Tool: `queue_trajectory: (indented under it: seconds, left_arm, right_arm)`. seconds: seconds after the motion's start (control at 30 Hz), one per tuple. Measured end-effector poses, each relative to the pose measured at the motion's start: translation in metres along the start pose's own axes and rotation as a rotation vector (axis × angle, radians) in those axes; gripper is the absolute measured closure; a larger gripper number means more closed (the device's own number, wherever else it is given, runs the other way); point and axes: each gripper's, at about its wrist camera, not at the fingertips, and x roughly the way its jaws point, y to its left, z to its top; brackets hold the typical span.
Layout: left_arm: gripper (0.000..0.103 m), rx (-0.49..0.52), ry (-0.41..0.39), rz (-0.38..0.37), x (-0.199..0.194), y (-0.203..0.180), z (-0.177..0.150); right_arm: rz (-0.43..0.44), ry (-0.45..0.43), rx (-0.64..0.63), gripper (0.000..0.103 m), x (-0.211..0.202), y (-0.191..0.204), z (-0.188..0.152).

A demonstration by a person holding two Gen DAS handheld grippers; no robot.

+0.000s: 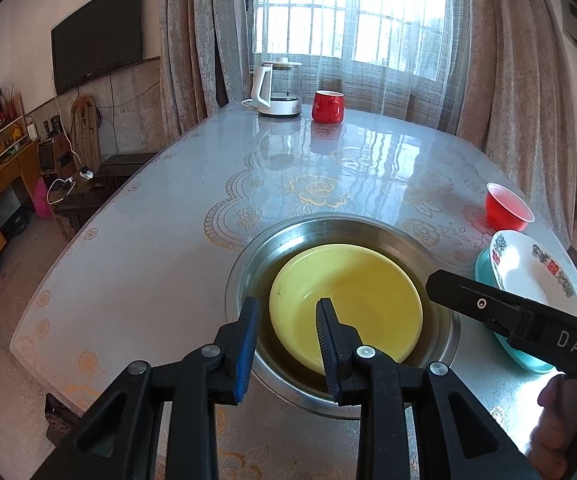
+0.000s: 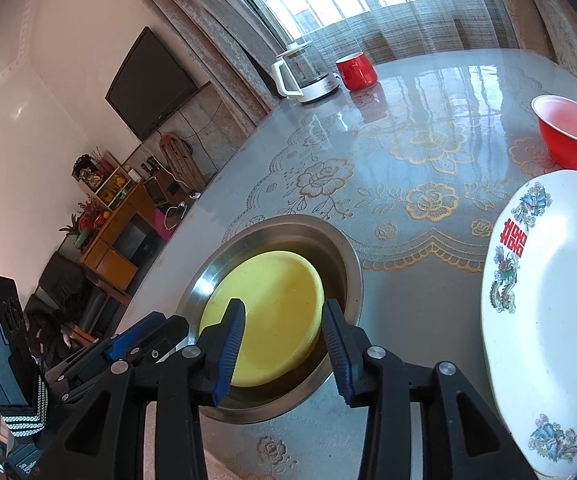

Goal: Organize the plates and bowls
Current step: 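Open the right gripper, release the yellow bowl and withdraw, then move the right gripper to the rim of the plate stack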

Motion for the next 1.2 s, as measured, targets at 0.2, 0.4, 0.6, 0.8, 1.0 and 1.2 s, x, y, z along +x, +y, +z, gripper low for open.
queue_trajectory:
  seconds: [0.2, 0.4, 0.6, 0.8, 1.0, 1.2]
  left_arm:
    - [0.073, 0.019, -0.031, 0.009, -0.012, -0.004, 0.001]
    - [0.072, 0.001, -0.026, -0.018, -0.013, -0.002, -0.001]
    - [0.072, 0.014, -0.055, -0.014, -0.024, -0.006, -0.002]
    - [0.072, 0.029, -0.060, -0.018, -0.027, -0.012, -0.002]
    - [0.072, 0.056, -0.059, -0.025, -0.026, -0.024, -0.001]
    - [0.071, 0.067, -0.044, -0.037, -0.021, -0.034, 0.002]
  right_arm:
    - [-0.011, -0.014, -0.031, 0.062, -0.004, 0.009, 0.006]
    - [-0.026, -0.047, -0.041, 0.058, -0.015, 0.010, 0.007]
    - [-0.046, -0.057, -0.021, 0.058, -0.021, 0.005, 0.007]
    - [-0.078, -0.066, 0.005, 0.058, -0.030, -0.004, 0.010]
    - [-0.098, -0.099, 0.028, 0.058, -0.046, -0.016, 0.010]
    - [-0.129, -0.120, 0.044, 0.058, -0.061, -0.029, 0.010]
